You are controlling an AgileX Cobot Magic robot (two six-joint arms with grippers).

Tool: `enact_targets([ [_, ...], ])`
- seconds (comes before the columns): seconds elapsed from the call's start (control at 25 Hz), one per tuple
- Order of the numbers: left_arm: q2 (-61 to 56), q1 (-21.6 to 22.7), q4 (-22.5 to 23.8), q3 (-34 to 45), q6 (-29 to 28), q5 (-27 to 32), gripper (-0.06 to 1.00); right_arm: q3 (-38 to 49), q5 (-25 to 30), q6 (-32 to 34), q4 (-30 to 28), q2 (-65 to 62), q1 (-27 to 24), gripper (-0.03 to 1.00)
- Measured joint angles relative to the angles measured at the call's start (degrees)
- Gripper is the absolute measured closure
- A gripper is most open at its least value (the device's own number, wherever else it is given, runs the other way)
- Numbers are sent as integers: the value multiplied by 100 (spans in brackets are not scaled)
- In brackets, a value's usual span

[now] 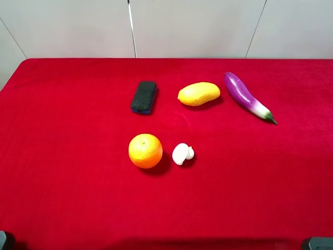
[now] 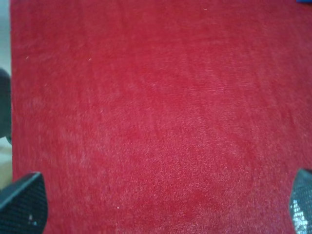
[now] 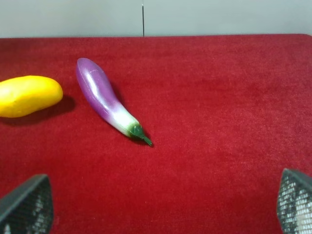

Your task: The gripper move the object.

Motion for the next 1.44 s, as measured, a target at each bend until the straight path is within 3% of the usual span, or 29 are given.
enact_targets([
  [0.16, -627, 464, -291, 507, 0, -242, -5, 0, 5, 0, 0, 0, 0, 27],
  [0.32, -1146, 646, -442, 822, 23, -378, -5, 0, 5, 0, 0, 0, 0, 27],
  [0.68, -1868, 651, -453, 848, 63, -454, -5, 0, 5, 0, 0, 0, 0, 27],
  [1.44, -1874, 651, -453, 848, 77, -454, -5, 0, 0, 0, 0, 0, 0, 27],
])
